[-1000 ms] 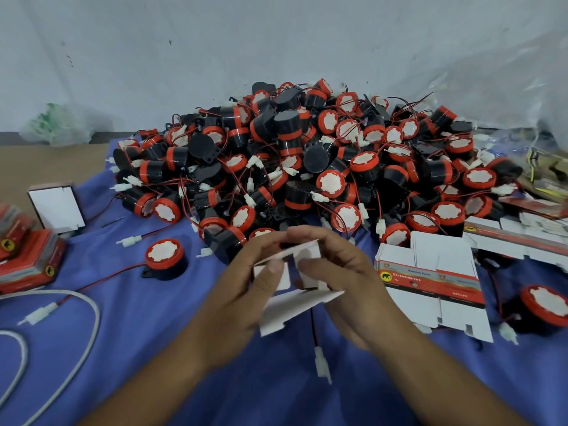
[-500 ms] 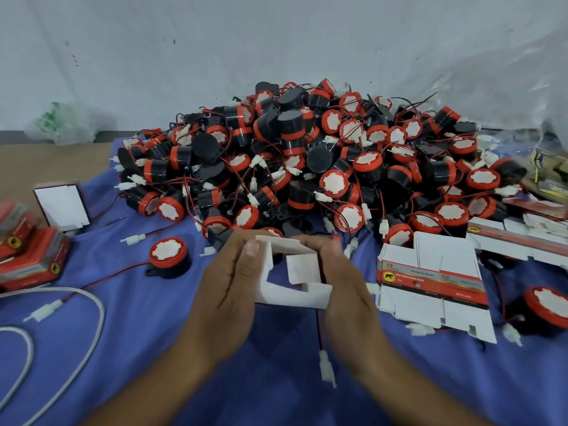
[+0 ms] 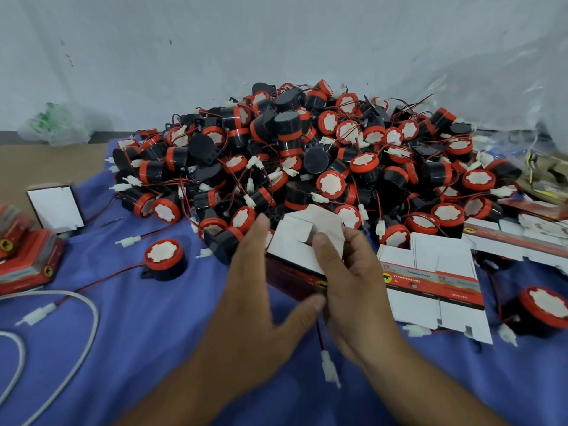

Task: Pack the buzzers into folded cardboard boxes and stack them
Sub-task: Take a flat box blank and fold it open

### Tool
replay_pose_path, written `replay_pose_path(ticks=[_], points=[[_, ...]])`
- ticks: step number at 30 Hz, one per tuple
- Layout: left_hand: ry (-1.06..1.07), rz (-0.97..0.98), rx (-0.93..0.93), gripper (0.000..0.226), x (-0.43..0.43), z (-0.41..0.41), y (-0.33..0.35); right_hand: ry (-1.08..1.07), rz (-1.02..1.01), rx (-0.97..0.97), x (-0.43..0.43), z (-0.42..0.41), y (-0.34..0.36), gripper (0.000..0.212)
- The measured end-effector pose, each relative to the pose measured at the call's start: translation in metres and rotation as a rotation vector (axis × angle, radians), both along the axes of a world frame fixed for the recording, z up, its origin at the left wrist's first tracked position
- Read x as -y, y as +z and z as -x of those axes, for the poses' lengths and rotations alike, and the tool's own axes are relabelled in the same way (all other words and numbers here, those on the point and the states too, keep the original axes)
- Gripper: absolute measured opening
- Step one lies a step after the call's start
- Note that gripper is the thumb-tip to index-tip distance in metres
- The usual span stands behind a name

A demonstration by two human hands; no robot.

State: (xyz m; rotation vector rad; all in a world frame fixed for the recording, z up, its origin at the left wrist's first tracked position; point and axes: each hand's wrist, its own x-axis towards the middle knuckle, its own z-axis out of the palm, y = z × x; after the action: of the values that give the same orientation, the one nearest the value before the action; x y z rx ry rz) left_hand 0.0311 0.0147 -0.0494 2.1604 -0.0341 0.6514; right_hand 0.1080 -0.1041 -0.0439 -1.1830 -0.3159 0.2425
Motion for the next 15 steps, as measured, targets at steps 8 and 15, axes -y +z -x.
replay_pose_path(ticks=[8, 15], points=[[0.012, -0.191, 0.076, 0.095, -0.007, -0.003, 0.004, 0.254, 0.169, 0.027, 0.007, 0.004, 0.001, 0.101], [0.128, -0.358, 0.207, 0.077, -0.022, -0.008, 0.005, 0.292, 0.207, 0.075, 0.007, -0.004, 0.007, 0.049]])
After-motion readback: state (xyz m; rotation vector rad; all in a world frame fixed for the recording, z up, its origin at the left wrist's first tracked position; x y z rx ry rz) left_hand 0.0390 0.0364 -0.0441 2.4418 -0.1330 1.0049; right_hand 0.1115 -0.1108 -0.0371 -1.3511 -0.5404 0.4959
